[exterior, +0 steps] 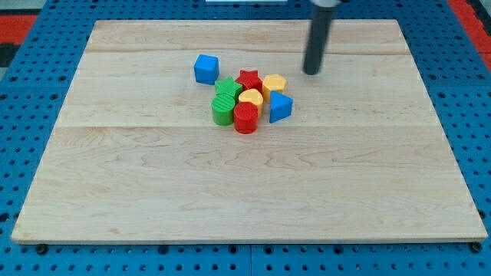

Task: Push the blue cube to the center left

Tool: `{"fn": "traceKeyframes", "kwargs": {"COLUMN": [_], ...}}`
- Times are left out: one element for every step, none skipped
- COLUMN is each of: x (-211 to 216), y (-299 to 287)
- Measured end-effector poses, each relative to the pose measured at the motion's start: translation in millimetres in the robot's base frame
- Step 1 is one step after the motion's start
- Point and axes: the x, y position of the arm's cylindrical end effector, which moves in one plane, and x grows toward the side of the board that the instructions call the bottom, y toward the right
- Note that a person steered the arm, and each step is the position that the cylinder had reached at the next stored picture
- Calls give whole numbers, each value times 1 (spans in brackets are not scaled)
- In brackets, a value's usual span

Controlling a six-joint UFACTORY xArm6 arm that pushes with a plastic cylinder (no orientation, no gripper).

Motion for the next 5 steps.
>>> {"fn": "traceKeyframes", "kwargs": {"x": [0,0,-7,-28,-20], "y": [-75,-121,-151,-178,-200]}}
